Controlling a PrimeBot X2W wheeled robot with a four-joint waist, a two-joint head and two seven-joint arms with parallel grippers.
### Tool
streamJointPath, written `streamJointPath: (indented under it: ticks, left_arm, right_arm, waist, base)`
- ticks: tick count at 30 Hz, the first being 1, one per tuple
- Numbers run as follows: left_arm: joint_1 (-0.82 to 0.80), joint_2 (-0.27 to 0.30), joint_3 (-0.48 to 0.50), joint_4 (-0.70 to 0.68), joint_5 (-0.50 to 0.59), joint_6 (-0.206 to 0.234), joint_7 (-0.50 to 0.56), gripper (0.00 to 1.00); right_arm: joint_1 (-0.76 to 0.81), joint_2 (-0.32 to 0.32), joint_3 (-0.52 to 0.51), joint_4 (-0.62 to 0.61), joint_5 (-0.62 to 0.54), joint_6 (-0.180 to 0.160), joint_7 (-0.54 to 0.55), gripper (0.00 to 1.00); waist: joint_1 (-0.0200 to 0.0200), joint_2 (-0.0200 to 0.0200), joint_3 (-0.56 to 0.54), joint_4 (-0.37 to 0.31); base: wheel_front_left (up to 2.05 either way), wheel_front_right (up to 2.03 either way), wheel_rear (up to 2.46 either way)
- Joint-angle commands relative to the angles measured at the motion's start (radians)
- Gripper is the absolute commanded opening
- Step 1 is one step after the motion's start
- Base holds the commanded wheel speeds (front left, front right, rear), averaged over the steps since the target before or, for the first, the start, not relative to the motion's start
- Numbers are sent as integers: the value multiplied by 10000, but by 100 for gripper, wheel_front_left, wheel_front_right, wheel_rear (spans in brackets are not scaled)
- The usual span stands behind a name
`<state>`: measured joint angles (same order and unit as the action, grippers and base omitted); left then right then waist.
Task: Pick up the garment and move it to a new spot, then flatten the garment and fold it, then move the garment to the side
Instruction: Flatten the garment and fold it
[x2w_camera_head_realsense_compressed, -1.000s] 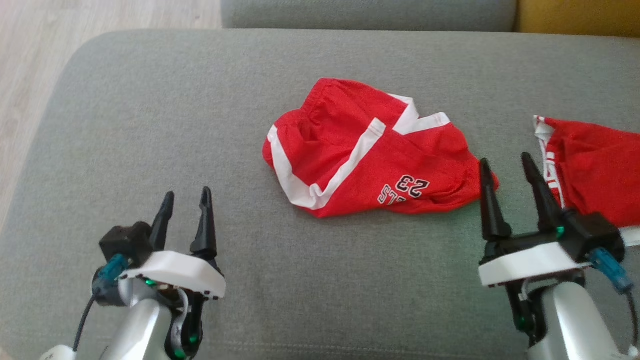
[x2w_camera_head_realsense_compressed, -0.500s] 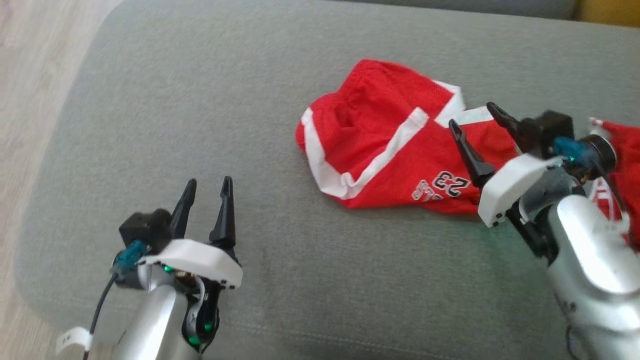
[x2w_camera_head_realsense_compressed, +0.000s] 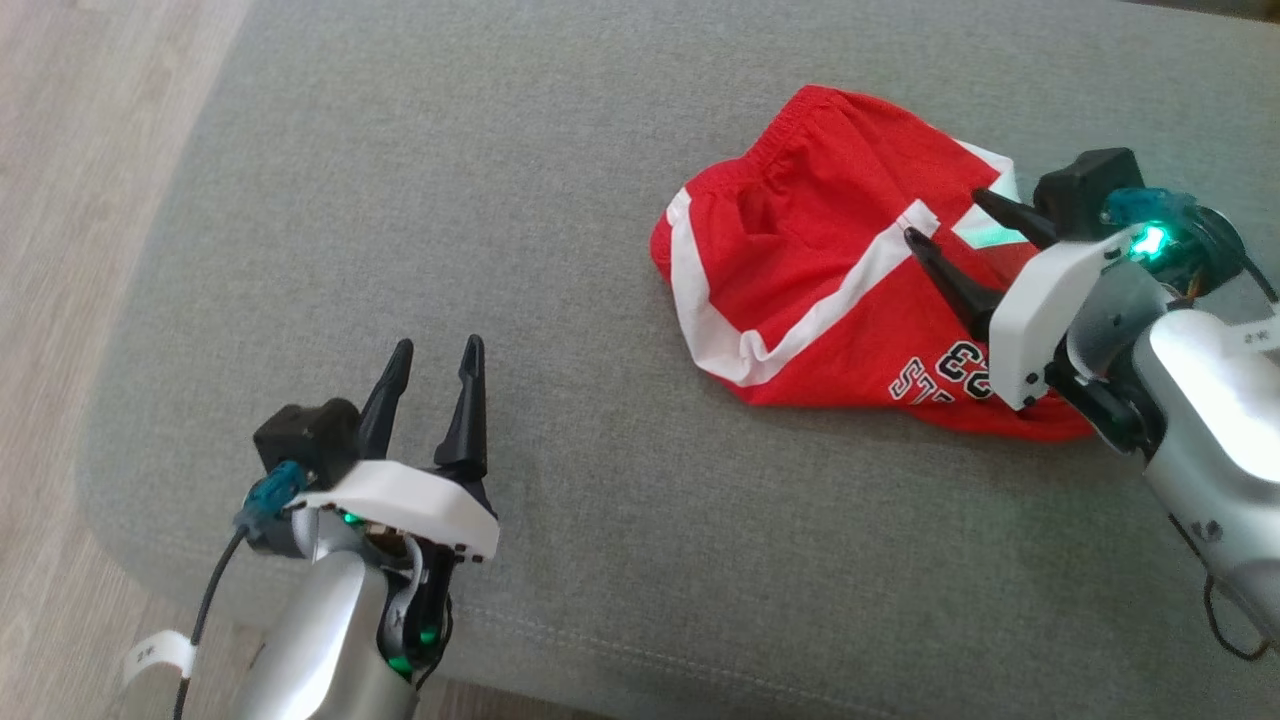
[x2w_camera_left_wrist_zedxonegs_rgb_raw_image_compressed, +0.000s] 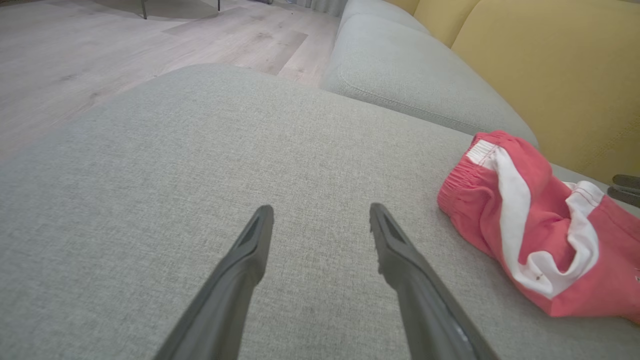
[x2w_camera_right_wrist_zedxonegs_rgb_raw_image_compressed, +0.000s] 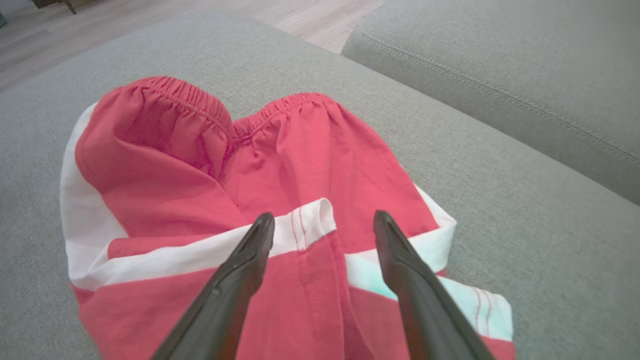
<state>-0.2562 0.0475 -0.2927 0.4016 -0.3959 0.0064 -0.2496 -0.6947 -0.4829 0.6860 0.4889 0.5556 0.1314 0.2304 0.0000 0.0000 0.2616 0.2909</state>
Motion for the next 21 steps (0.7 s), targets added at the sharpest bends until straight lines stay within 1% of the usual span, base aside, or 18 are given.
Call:
streamJointPath:
  ticks: [1, 8, 19, 20, 21]
  left_arm:
    - [-403, 50, 316, -194, 61, -49, -122, 100]
    - [-490, 32, 232, -169, -74, -58, -122, 100]
    - [-592, 29, 47, -181, -272, 41, -122, 100]
    - [-597, 29, 44, -181, -277, 47, -122, 100]
    - [-600, 29, 44, -179, -278, 56, -122, 100]
  right_arm:
    - [-327, -192, 362, -87, 314, -7, 25, 100]
    - [-1001, -432, 1298, 482, 1010, -7, 3, 100]
    - [-1552, -569, 2238, 958, 1798, -7, -163, 100]
    - [-1592, -579, 2330, 969, 1873, -7, -201, 46]
    - [-1633, -591, 2416, 973, 1943, -7, -258, 7]
  waist:
    - [0, 0, 65, 90]
    - [0, 0, 199, 234]
    - [0, 0, 351, 330]
    - [0, 0, 357, 328]
    - [0, 0, 360, 322]
  base:
    - [0, 0, 0]
    - [0, 0, 0]
    - [0, 0, 0]
    - [0, 0, 0]
    - [0, 0, 0]
